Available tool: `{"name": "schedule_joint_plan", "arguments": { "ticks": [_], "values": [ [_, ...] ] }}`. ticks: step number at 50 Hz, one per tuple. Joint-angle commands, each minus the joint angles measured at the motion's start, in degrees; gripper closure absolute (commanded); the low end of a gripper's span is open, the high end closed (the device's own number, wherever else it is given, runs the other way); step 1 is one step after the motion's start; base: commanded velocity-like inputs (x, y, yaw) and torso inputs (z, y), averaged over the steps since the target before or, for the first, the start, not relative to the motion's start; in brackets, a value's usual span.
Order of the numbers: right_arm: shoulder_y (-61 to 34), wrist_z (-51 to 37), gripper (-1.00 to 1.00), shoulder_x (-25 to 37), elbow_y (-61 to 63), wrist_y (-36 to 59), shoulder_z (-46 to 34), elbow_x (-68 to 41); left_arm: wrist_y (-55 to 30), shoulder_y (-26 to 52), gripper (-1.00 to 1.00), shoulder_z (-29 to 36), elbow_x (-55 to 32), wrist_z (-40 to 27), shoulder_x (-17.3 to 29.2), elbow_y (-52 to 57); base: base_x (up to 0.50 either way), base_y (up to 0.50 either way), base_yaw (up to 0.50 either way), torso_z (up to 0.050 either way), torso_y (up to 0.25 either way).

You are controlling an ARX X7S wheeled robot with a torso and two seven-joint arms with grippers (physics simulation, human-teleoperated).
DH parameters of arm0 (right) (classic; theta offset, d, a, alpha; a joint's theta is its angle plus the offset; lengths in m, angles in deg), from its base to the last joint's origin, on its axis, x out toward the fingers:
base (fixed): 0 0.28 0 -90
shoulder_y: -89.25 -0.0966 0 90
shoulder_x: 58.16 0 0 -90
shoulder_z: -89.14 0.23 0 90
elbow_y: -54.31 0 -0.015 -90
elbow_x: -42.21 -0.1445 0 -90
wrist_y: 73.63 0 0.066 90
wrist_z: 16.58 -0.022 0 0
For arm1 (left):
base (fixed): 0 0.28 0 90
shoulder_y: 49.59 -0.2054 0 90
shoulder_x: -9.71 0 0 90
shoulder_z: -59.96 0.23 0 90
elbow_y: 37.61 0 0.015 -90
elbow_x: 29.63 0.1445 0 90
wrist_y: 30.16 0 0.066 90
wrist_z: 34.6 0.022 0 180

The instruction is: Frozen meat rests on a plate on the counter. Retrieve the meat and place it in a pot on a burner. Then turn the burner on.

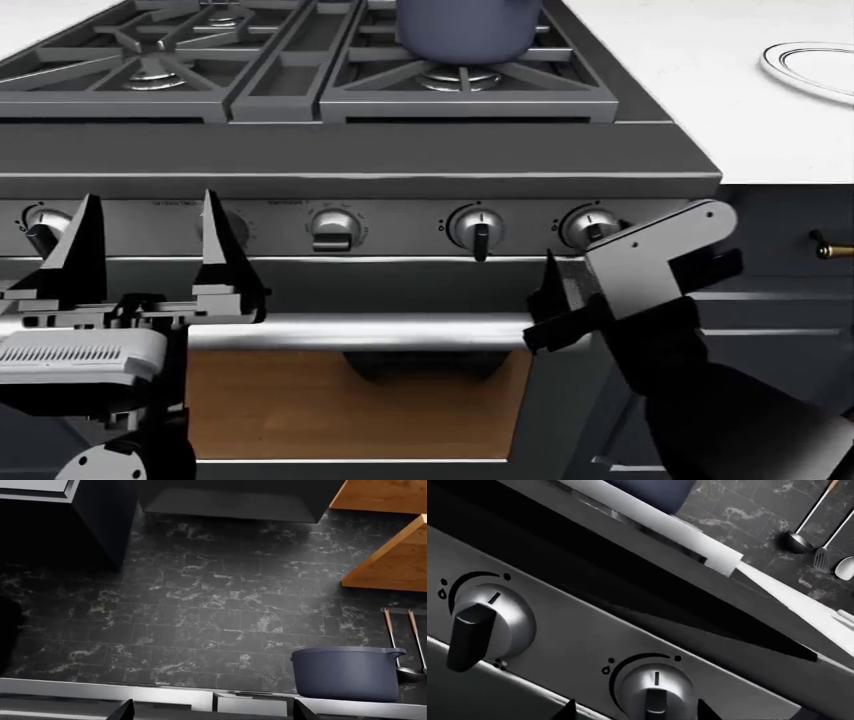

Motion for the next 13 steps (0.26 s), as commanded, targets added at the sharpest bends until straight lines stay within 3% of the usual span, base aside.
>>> {"name": "schedule_joint_plan", "arguments": {
  "ticks": [1, 13],
  "values": [
    [0.5, -1.3, -1.0, 0.1, 1.7, 0.6, 1.4, -1.4, -0.1, -0.1, -1.0, 0.1, -0.4, -0.1, 0.1, 0.2, 0.0, 0.0, 0.0, 0.0, 0.0],
    [1.6, -1.8, -1.0, 0.7, 4.0, 0.1, 2.9, -2.7, -0.2, 0.0, -1.0, 0.2, -0.4, -0.3, 0.2, 0.4, 0.0, 0.0, 0.0, 0.0, 0.0]
  ]
}}
